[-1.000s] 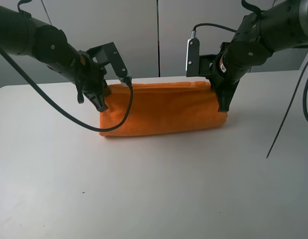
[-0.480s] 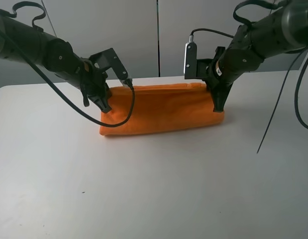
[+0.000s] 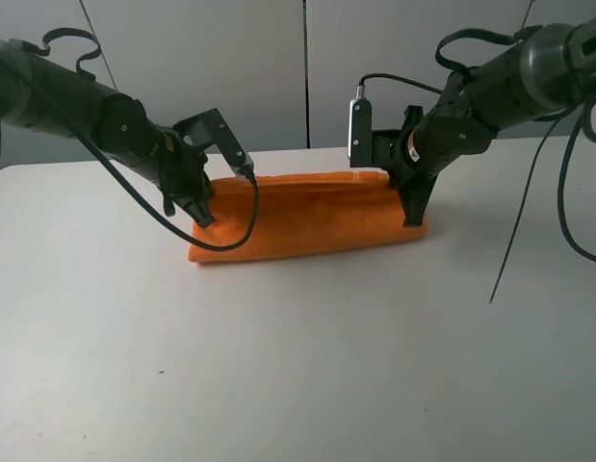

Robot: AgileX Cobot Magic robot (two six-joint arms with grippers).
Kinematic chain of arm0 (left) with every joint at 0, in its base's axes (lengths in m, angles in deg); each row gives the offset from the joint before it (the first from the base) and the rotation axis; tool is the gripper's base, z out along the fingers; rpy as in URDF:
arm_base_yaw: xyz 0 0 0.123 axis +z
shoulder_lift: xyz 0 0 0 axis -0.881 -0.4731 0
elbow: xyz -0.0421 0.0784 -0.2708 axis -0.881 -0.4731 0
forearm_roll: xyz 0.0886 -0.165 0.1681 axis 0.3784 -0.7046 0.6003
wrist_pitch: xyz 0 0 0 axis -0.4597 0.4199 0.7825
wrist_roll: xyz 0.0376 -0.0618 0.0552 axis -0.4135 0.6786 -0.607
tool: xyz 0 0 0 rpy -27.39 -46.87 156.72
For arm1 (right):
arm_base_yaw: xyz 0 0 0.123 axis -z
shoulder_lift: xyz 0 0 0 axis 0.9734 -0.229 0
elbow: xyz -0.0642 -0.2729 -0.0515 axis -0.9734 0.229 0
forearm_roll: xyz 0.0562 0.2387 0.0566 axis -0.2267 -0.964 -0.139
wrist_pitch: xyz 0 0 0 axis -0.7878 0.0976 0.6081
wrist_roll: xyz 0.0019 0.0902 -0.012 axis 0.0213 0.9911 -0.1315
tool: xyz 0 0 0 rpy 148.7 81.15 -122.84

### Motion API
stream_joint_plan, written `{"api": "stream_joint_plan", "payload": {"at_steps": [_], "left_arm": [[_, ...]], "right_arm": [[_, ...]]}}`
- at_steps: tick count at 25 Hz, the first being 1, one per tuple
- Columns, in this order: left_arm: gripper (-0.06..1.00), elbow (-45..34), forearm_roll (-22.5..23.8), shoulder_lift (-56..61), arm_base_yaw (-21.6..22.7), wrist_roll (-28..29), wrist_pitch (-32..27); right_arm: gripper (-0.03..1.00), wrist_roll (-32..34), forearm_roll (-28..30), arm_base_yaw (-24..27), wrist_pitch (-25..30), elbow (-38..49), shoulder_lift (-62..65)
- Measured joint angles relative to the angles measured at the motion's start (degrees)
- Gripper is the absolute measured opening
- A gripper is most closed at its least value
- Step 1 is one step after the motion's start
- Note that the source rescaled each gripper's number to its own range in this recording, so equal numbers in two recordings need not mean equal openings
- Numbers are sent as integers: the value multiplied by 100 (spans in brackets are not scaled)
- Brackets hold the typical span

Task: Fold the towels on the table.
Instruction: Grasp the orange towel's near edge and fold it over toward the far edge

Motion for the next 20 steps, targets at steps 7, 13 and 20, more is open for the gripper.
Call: {"api": "stream_joint_plan", "payload": {"at_steps": [7,13,20], "left_arm": [[17,0,0,0,0,0,23],[89,0,23,0,0,0,270],[98,0,23,322,0,4,328]], "right_arm": [[41,19,0,0,-84,0,-11],[70,40,0,0,-203,0,37],[94,328,0,0,-229,0,617]]}}
